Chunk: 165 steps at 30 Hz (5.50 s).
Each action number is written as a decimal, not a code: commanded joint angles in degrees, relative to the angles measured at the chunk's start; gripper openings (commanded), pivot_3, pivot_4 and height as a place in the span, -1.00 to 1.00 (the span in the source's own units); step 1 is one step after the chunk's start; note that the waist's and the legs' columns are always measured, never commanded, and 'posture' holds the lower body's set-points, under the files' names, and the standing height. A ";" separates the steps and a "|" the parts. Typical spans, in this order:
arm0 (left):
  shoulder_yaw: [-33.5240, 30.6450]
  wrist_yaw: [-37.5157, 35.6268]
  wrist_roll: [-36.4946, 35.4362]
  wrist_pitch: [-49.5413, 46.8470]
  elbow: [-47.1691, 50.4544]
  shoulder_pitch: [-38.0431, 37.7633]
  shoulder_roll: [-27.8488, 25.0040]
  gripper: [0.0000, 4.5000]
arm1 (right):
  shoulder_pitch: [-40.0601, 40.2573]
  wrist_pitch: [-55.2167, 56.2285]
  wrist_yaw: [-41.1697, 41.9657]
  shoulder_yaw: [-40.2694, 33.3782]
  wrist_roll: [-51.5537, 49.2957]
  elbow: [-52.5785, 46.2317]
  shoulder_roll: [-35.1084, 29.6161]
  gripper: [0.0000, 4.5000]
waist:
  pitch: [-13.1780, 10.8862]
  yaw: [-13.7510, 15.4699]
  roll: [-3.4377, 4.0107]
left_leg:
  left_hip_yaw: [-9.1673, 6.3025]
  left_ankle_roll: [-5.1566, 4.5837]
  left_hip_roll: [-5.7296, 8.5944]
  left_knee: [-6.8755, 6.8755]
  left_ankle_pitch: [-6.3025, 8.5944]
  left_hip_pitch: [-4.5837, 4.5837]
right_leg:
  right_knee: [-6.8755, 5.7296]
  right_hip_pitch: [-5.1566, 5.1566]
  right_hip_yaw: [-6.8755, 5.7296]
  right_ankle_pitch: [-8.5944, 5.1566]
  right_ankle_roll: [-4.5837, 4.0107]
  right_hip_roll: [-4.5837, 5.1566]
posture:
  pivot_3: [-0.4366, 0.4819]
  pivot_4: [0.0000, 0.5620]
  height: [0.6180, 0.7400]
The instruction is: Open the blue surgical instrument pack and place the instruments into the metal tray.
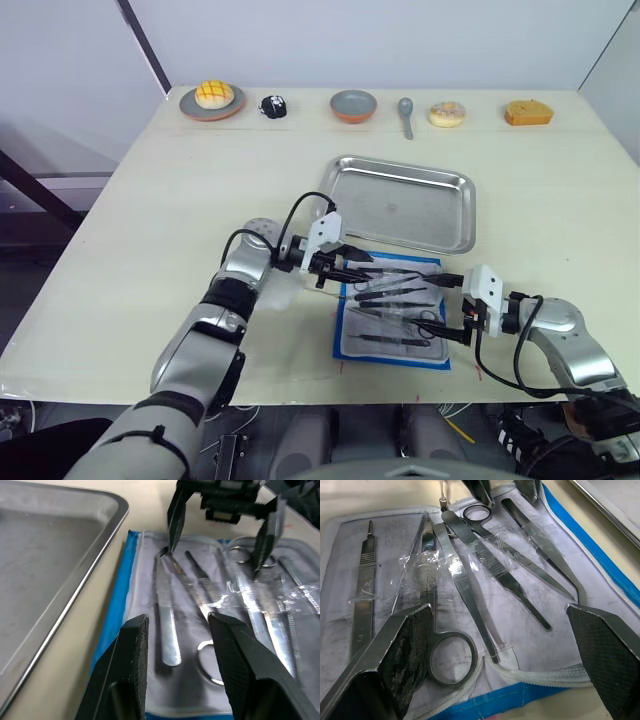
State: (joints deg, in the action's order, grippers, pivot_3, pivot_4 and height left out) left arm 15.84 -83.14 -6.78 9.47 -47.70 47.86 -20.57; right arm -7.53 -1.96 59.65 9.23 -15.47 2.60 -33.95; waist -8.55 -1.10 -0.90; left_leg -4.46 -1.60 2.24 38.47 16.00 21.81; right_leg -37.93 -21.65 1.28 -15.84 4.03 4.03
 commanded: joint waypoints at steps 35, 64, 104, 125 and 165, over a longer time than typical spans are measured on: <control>-2.04 -2.09 5.46 -1.06 0.36 6.17 0.03 -0.94 | 0.85 -0.87 -3.01 4.10 6.71 6.71 0.03 1.00 | 0.28 -0.07 -0.26 | -0.04 -0.19 -0.02 0.00 0.11 -0.05 | -0.03 0.04 -0.02 0.00 0.00 -0.02 | -0.05 -0.47 1.00; -1.67 -3.75 3.88 -12.12 15.79 1.54 -8.25 -0.94 | 0.86 -2.81 -4.33 5.08 6.75 6.92 -0.34 1.00 | 0.28 -0.82 -0.26 | -0.11 -0.18 -0.08 -0.03 0.10 -0.05 | -0.01 0.04 -0.07 0.00 0.00 -0.03 | -0.05 -0.47 1.00; -5.99 -2.87 -4.64 -28.05 32.50 -1.79 -19.84 -0.94 | 0.46 -1.96 -4.57 5.70 7.35 8.61 0.39 1.00 | 0.28 -0.82 -0.27 | -0.13 -0.19 -0.12 -0.03 0.11 -0.07 | -0.02 0.05 -0.07 0.00 -0.01 -0.05 | -0.05 -0.47 1.00; -15.61 48.50 -1.46 -35.75 34.36 -1.55 2.58 -0.94 | 1.02 -1.78 -4.43 5.57 7.42 8.37 -0.15 1.00 | 0.45 -0.49 -0.51 | -0.13 0.06 -0.14 -0.05 -0.02 -0.08 | -0.01 0.05 -0.01 0.01 -0.02 0.01 | -0.05 -0.47 1.00; -16.13 74.50 1.66 -55.20 24.62 1.30 14.54 -0.46 | 1.59 -1.55 -5.22 5.52 7.53 8.12 0.18 1.00 | 0.58 -0.15 -0.63 | -0.10 0.19 -0.13 -0.10 -0.03 -0.10 | 0.02 0.04 0.03 0.02 -0.03 0.04 | -0.05 -0.47 1.00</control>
State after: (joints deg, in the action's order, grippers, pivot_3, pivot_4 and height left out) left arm -0.09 -9.02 -5.65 -46.19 -23.65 48.19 -5.84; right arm -8.99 -0.81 57.30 11.91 -14.70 3.99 -33.09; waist -7.96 -1.25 -1.53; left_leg -4.55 -1.40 2.11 38.37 15.96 21.71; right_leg -37.90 -21.60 1.32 -15.82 4.00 4.07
